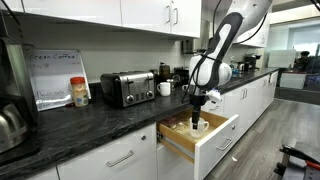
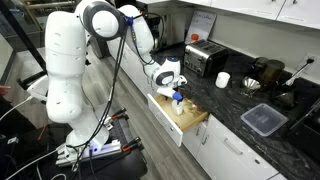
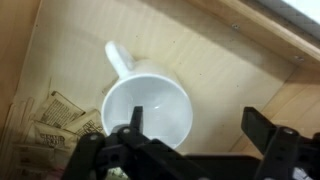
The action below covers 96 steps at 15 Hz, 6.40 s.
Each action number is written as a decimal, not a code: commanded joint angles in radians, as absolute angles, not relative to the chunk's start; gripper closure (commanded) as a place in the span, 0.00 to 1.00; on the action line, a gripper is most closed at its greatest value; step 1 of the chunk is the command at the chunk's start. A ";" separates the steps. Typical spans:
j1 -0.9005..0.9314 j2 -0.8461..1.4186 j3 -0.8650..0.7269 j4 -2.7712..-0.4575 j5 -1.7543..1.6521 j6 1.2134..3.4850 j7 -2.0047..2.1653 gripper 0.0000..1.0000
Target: Open the drawer then remove the cup from the drawer
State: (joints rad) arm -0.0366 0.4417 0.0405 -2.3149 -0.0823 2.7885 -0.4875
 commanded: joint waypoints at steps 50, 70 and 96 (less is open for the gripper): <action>-0.052 0.427 0.073 -2.149 -0.193 2.517 -0.516 0.98; -0.047 0.369 0.077 -1.945 -0.164 2.172 -0.537 0.98; -0.065 0.610 0.079 -1.549 -0.162 2.170 -0.697 0.98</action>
State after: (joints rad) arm -0.0482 0.5505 0.0673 -1.6235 -0.1760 2.1546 -0.6499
